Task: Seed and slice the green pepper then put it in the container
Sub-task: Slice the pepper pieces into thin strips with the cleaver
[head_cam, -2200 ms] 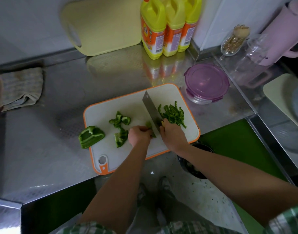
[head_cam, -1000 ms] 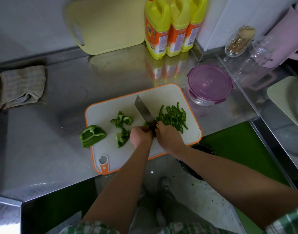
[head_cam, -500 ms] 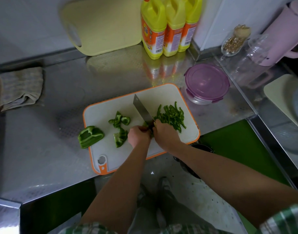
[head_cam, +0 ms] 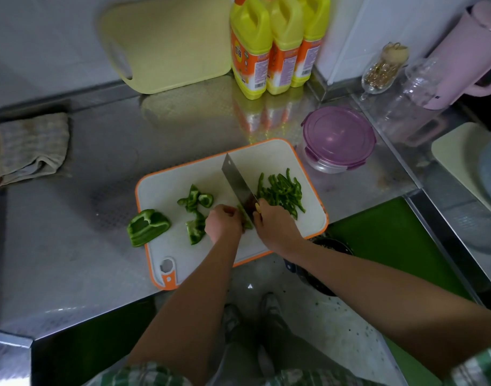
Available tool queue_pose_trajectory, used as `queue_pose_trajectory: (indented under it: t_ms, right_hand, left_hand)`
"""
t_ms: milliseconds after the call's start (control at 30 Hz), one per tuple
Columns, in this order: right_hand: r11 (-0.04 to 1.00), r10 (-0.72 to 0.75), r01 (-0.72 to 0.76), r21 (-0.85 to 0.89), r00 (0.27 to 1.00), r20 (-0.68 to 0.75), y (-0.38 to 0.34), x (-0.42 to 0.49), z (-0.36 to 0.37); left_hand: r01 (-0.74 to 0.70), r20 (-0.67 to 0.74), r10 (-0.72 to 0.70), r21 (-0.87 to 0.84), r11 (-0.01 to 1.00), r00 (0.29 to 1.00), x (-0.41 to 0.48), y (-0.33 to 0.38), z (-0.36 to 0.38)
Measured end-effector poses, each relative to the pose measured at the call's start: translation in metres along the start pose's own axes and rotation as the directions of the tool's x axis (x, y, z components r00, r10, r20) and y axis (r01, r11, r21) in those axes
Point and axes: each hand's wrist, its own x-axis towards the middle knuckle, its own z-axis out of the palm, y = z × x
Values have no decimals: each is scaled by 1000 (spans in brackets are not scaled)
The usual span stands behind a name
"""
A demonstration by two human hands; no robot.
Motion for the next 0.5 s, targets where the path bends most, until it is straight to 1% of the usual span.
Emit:
queue_pose_trajectory:
  t_ms: [133, 367, 500]
  right_hand:
    - [999, 49, -49, 6, 998, 31, 2, 1, 2]
    - [997, 73, -73, -3, 996, 60, 1, 4, 5]
    - [995, 69, -62, -73, 993, 98, -2, 10, 6]
  left_hand:
    - [-11, 7, 11, 6, 1000, 1000, 2, -1, 2]
    - [-17, 8, 17, 11, 1000, 1000, 8, 1, 6]
    - [-2, 8, 2, 9, 1000, 1000, 8, 3, 6]
